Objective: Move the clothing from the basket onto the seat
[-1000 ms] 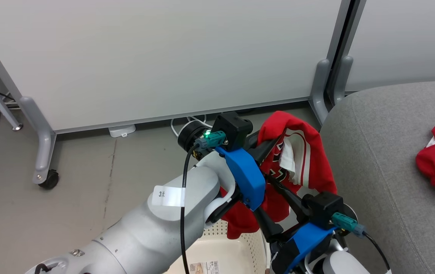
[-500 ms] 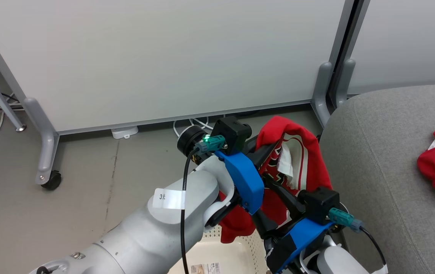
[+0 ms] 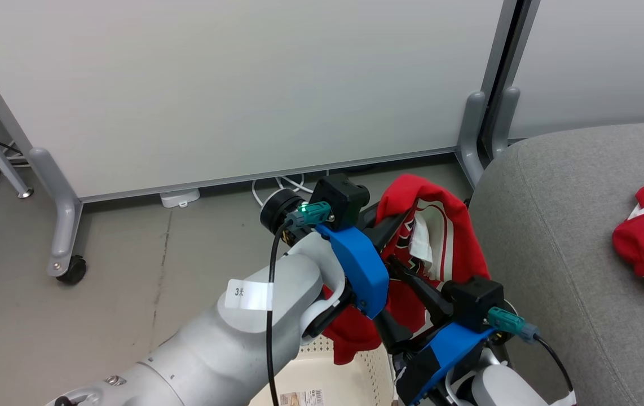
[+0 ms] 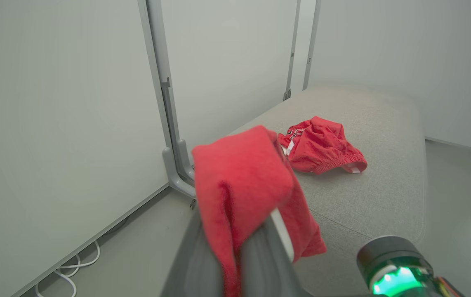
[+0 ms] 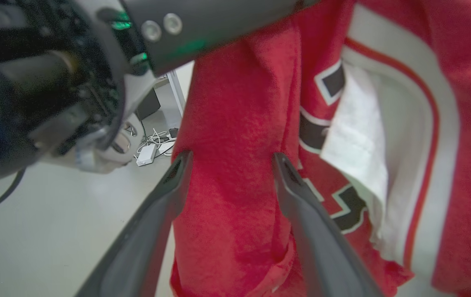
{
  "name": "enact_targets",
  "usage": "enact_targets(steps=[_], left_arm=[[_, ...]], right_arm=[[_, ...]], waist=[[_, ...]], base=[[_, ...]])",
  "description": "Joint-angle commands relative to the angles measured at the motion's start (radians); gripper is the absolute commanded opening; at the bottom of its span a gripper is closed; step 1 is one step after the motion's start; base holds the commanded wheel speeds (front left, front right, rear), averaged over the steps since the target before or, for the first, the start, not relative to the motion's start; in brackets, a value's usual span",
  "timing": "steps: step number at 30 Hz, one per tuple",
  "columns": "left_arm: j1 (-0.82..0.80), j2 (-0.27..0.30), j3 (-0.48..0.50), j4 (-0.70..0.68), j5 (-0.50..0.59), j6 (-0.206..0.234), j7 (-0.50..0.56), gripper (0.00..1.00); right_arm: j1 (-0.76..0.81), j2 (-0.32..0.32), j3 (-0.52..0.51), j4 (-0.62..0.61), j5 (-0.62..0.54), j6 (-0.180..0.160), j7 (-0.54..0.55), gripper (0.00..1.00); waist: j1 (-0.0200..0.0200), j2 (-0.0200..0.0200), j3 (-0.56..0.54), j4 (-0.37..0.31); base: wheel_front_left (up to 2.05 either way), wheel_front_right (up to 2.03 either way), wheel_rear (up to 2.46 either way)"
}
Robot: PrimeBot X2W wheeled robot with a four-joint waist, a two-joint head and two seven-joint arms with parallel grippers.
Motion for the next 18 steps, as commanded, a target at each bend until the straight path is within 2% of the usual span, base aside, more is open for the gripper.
enact_targets(steps=[1,13,18], left_arm=[[0.013,0.000,-0.001,-0.003,-0.002,-0.001,-0.005,0.00],[0.016,0.000,-0.017,-0.028,-0.012,-0.001,-0.005,0.00],[0.015,0.000,-0.024,-0.028,-0.017,-0.001,-0.005,0.00]], right_arm=[[0.005,-0.002,-0.008,0.005,-0.008,0.000,-0.007,1.00],[-0.087,-0.002,-0.027,0.087,-0.017,0.000,-0.034,1.00],[-0.119,-0.002,0.011,0.118,0.005,0.000,-0.012,1.00]], waist=[[0.0000,0.0000,0.001,0.000],[0.0000,0.0000,0.010,0.005],[0.0000,0.0000,0.013,0.004]], base=[[0.00,0.00,0.00],[0.00,0.00,0.00],[0.00,0.00,0.00]])
